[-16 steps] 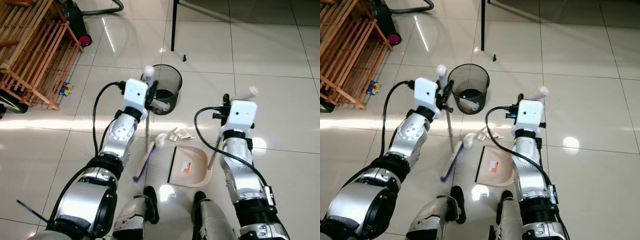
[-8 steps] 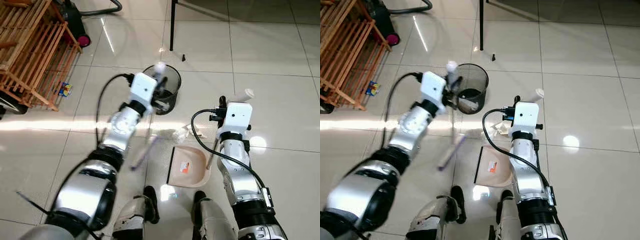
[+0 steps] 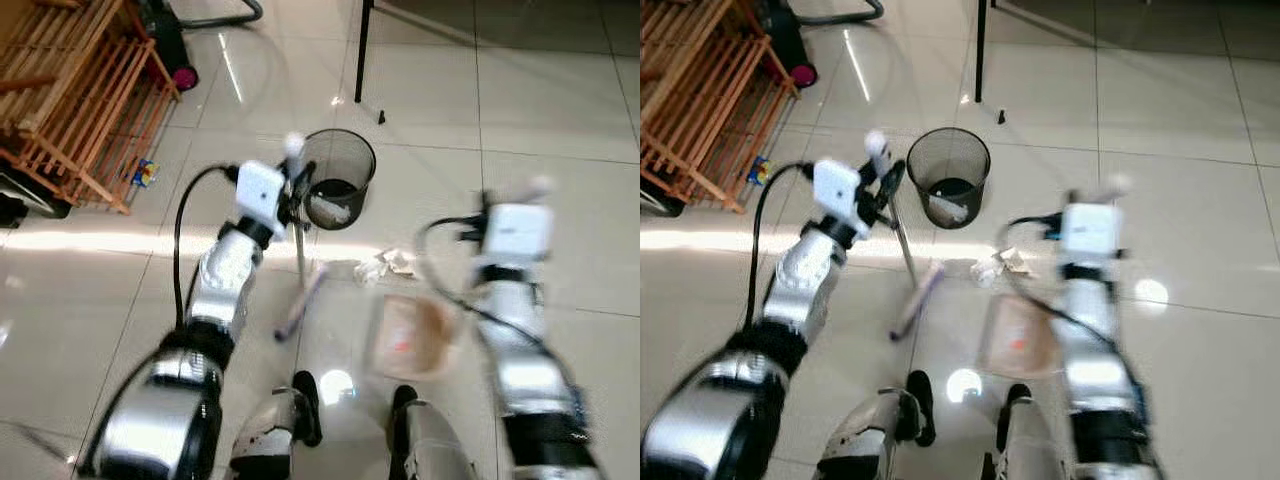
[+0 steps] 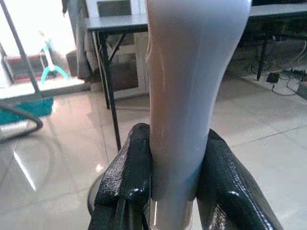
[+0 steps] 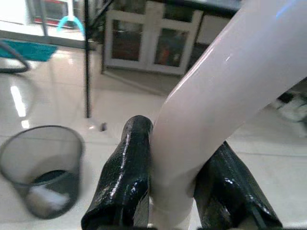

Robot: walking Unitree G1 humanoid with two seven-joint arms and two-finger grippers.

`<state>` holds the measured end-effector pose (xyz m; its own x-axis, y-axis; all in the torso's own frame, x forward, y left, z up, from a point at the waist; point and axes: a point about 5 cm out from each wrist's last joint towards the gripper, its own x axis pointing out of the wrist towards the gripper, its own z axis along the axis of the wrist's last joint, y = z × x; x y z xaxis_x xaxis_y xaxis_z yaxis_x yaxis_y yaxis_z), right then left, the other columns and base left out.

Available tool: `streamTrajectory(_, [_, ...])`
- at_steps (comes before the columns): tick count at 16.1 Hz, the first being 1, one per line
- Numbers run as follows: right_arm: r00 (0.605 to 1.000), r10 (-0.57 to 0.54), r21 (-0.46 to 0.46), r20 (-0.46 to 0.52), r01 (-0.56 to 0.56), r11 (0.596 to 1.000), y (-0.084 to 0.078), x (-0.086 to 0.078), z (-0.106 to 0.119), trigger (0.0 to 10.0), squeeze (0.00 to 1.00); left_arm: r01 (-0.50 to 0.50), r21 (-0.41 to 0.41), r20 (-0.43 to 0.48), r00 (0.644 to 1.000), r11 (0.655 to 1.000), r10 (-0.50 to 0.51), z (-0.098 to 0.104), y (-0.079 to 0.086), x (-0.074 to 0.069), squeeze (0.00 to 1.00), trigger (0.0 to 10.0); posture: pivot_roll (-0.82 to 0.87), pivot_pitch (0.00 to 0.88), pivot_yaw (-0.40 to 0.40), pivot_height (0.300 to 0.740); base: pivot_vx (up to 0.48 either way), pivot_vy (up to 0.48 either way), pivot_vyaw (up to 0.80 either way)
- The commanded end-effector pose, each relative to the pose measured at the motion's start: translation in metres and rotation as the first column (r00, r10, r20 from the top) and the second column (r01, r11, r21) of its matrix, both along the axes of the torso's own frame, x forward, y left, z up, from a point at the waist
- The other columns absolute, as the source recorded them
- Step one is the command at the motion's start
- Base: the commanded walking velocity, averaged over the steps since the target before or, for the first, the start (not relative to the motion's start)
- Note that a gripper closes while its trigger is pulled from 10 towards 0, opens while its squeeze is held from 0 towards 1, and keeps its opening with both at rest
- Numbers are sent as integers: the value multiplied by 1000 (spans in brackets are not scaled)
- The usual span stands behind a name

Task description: Sweep floor

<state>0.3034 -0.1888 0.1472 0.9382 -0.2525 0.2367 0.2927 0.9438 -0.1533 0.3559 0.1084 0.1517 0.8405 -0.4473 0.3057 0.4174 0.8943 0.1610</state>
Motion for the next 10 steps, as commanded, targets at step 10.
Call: streamTrajectory(10, [1000,-7,142,-9,8,990,-11,-23,11,10000,0,-114,60,4,994,992,113,9,25,-40,0,10000,11,123,114,740,72,0,-47])
